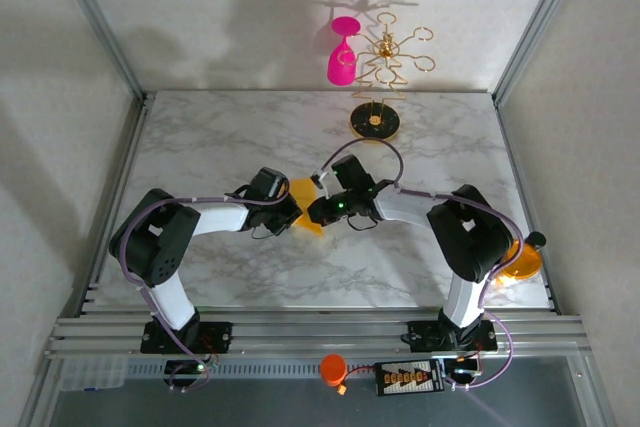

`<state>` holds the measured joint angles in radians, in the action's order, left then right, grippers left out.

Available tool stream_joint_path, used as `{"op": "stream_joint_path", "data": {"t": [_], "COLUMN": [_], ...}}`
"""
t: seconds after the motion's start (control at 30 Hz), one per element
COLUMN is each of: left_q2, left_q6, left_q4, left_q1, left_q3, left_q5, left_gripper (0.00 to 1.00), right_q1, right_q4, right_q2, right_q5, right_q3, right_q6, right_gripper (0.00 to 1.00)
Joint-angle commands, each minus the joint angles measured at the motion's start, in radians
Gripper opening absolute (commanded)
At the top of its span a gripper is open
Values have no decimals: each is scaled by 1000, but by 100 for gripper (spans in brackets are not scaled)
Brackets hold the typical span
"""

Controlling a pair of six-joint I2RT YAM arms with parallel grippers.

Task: Fold a paper plane with a square sheet of paper (pick it up from the middle)
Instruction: Third fold the triangle at the center of the table.

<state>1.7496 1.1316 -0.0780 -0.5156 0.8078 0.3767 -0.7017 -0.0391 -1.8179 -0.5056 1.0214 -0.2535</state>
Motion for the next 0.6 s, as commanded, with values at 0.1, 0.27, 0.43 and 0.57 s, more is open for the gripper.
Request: {"op": "stream_joint_path", "data": {"t": [0.1, 0.27, 0.43, 0.57], "left_q2": [39, 45, 49, 53], "left_q6": [19, 19, 13, 11], "left_q4": [76, 83, 89, 89], "left_q1": [5, 5, 5, 5], "left_q3": [-7, -9, -6, -4], "left_q5": [-56, -55, -58, -55], "left_gripper": [5, 4, 5, 5], "right_q1": [-34, -39, -40, -40], "right_q4": [-67, -77, -92, -100], "right_q2": [-70, -92, -101, -104], "right_q5": [-35, 4, 48, 67], "right_q3": [47, 59, 61, 59], "right_q6": [22, 17, 14, 17], "right_gripper": [3, 3, 2, 2]}}
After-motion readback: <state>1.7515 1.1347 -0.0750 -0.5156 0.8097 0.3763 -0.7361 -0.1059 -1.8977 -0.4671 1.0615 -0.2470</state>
